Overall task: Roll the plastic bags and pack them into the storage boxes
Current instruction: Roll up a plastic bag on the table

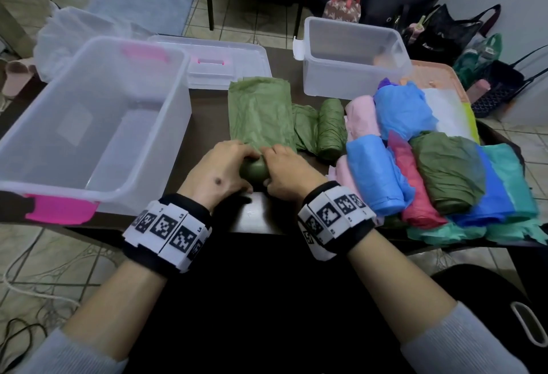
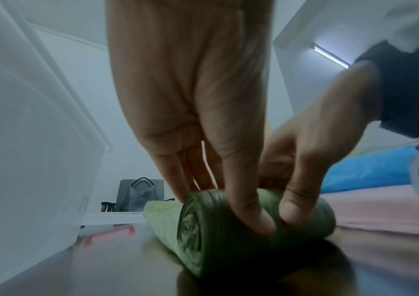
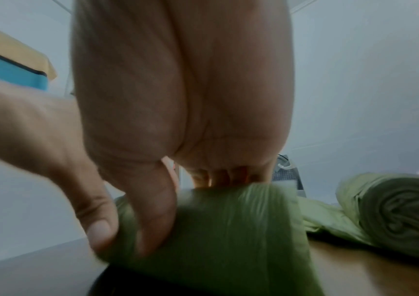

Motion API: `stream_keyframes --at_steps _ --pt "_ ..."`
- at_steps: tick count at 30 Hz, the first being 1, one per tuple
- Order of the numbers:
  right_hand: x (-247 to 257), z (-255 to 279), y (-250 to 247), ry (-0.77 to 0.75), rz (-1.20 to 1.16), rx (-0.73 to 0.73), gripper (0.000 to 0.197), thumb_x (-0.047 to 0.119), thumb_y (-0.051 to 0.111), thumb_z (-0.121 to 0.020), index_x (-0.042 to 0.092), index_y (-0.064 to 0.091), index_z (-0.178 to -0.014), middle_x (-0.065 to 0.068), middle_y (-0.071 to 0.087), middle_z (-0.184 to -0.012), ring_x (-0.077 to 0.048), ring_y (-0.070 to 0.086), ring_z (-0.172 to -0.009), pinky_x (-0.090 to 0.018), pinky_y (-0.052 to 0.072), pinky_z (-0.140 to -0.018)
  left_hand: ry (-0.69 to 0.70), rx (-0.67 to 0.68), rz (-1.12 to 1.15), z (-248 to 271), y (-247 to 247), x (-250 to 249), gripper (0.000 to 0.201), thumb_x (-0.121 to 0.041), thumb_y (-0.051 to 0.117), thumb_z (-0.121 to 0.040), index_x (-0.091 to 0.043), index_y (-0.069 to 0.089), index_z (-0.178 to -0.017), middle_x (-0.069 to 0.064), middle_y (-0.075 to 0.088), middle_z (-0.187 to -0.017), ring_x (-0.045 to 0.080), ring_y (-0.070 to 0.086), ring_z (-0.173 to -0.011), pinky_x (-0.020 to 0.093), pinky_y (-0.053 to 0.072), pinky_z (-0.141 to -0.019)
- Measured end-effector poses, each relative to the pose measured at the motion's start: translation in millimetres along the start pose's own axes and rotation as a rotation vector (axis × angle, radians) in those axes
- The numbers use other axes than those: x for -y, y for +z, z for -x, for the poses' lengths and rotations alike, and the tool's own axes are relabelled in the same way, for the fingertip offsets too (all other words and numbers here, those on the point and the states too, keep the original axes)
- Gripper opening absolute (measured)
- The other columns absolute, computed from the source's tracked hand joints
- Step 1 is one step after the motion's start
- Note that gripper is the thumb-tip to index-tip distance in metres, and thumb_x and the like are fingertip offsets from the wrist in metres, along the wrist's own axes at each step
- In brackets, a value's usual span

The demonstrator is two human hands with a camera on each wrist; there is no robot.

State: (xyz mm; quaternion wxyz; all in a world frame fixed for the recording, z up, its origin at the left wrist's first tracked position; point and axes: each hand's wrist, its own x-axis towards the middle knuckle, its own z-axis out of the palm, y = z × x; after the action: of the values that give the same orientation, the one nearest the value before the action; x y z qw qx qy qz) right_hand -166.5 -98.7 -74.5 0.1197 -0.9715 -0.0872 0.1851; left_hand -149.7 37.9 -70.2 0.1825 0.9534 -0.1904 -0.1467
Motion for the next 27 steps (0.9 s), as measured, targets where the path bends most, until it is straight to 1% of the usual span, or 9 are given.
stream_keyframes --at_steps 5,9,11,14,16,19,22,24,27 --pt "-6.9 9.8 -10.6 0.048 -0.136 0.205 0.050 0.029 0.061 -0.086 0.014 0.040 -0.129 -0.009 0.053 -0.128 -0.025 0.051 -0.114 -0.029 0.039 -0.088 -0.083 0.109 0.076 6.7 -5.3 3.9 0.051 -0.016 0.078 -0.072 -0.027 0.064 -0.120 0.002 0.066 -0.115 0.019 0.059 -0.108 0.026 0.046 -0.089" --pt "-7.4 19.2 -9.7 0.030 -0.100 0.289 0.050 0.038 0.055 -0.090 0.019 0.044 -0.135 -0.006 0.043 -0.136 -0.024 0.041 -0.124 -0.034 0.034 -0.101 -0.070 0.221 0.100 15.4 -5.4 7.4 0.044 -0.020 0.072 -0.080 -0.029 0.062 -0.122 0.002 0.066 -0.114 0.016 0.059 -0.105 0.020 0.041 -0.081" --pt "-3.4 24.9 -6.0 0.037 -0.055 0.177 0.052 0.037 0.056 -0.089 0.020 0.043 -0.136 -0.007 0.037 -0.136 -0.026 0.030 -0.129 -0.039 0.031 -0.104 -0.071 0.240 0.096 12.7 -5.1 7.3 0.043 -0.021 0.068 -0.083 -0.028 0.060 -0.125 0.003 0.065 -0.118 0.018 0.058 -0.109 0.022 0.043 -0.086" --pt "7.5 33.6 6.3 0.030 0.038 -0.136 0.040 0.030 0.059 -0.087 0.013 0.047 -0.121 -0.008 0.045 -0.123 -0.026 0.039 -0.119 -0.037 0.038 -0.092 -0.084 0.283 0.076 6.0 -7.5 4.0 0.040 -0.020 0.065 -0.086 -0.024 0.060 -0.125 0.006 0.064 -0.119 0.021 0.058 -0.110 0.028 0.045 -0.093" --pt "19.2 39.7 21.5 0.017 0.142 -0.323 0.027 0.023 0.061 -0.086 0.010 0.052 -0.108 -0.008 0.052 -0.112 -0.025 0.049 -0.107 -0.034 0.043 -0.080 -0.086 0.308 0.074 1.4 -8.5 3.6 0.037 -0.020 0.061 -0.088 -0.022 0.061 -0.124 0.005 0.064 -0.119 0.021 0.057 -0.111 0.029 0.045 -0.094" --pt "30.7 44.1 46.3 0.095 0.220 -0.467 0.027 0.022 0.078 -0.065 0.010 0.065 -0.085 -0.007 0.062 -0.083 -0.024 0.062 -0.077 -0.028 0.050 -0.063 -0.091 0.330 0.097 -3.7 -8.6 6.4 0.037 -0.022 0.058 -0.090 -0.021 0.058 -0.127 0.003 0.062 -0.124 0.019 0.055 -0.115 0.029 0.042 -0.099" --pt "29.2 45.5 68.2 0.121 0.294 -0.435 0.041 0.017 0.054 -0.072 0.003 0.066 -0.109 -0.010 0.065 -0.100 -0.026 0.064 -0.095 -0.035 0.052 -0.086 -0.127 0.295 0.207 -6.2 -7.3 13.2 0.046 -0.023 0.067 -0.085 -0.019 0.056 -0.129 0.001 0.059 -0.129 0.014 0.053 -0.121 0.027 0.037 -0.106" --pt "24.5 44.4 70.8 0.126 0.315 -0.425 0.051 0.018 0.042 -0.073 0.002 0.061 -0.118 -0.011 0.064 -0.109 -0.028 0.062 -0.103 -0.037 0.048 -0.094 -0.126 0.168 0.238 -4.7 -7.3 17.0 0.039 -0.028 0.077 -0.076 -0.025 0.067 -0.113 -0.001 0.064 -0.119 0.013 0.059 -0.112 0.024 0.042 -0.098" --pt "19.7 37.0 54.2 0.082 0.271 -0.290 0.068 0.020 0.062 -0.064 -0.002 0.049 -0.127 -0.016 0.054 -0.120 -0.033 0.053 -0.111 -0.041 0.037 -0.104 -0.069 -0.081 0.221 2.8 -5.2 14.9 0.015 -0.033 0.079 -0.072 -0.028 0.074 -0.086 -0.004 0.067 -0.093 0.015 0.062 -0.093 0.023 0.044 -0.078"
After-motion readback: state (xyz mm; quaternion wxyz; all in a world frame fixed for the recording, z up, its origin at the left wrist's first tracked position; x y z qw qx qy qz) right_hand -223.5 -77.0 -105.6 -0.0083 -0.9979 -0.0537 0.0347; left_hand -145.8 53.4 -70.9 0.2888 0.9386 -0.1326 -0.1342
